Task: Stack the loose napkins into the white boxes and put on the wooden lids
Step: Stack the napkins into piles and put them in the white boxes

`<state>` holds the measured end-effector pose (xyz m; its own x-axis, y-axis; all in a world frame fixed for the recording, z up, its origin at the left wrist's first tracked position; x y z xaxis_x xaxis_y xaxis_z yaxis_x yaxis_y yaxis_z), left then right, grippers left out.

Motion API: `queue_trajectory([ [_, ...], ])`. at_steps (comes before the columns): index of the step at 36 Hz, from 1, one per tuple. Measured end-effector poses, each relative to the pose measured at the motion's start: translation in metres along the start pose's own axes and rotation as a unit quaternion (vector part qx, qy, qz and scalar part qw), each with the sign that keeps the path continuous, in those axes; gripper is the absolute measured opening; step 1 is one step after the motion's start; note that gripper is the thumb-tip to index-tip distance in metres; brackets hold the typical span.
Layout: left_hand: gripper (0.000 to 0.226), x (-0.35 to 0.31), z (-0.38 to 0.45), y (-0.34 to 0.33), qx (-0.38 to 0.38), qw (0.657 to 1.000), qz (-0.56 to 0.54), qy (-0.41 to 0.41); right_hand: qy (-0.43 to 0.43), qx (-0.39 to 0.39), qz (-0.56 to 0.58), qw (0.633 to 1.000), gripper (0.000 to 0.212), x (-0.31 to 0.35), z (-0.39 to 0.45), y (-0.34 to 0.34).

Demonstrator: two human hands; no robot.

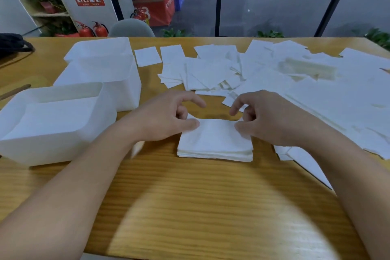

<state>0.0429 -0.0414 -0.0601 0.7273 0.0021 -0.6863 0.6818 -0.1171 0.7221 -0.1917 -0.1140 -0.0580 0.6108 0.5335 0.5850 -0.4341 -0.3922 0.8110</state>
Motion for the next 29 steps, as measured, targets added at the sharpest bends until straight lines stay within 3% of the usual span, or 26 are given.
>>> queue_trajectory([
  [3,0.035,0.005,0.0,0.002,-0.002,1.0,0.02,0.009,-0.001,-0.014,-0.024,1.0,0.011,-0.001,0.0,0.001],
  [7,0.033,0.009,0.003,0.009,-0.049,0.998,0.033,0.02,0.021,-0.142,-0.036,0.989,0.009,-0.001,0.004,0.008],
  [10,0.023,0.008,0.006,0.013,-0.092,0.995,0.039,0.017,0.045,-0.181,-0.081,0.979,0.009,-0.002,0.012,0.001],
  [16,0.013,0.011,0.008,0.003,-0.097,0.994,0.046,0.01,0.043,-0.164,-0.166,0.972,0.013,-0.004,0.034,-0.012],
  [25,0.011,0.008,0.009,-0.002,-0.113,0.993,0.034,-0.002,0.021,-0.145,-0.162,0.976,0.02,-0.009,0.038,-0.017],
  [29,0.01,0.007,0.01,0.001,-0.152,0.988,0.017,-0.009,0.06,-0.142,-0.118,0.981,0.017,-0.003,0.036,-0.015],
])
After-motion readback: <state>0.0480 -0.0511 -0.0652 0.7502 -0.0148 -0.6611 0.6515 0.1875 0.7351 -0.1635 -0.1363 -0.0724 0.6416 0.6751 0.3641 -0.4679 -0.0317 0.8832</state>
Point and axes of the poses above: each hand's wrist, its own z-axis towards the middle knuckle, its own y-axis out of the back of the hand, x = y × z, the point moved 5 cm from there along z, towards the middle knuckle, and after that the axes turned 5 degrees about y, right-handed, at the moved point
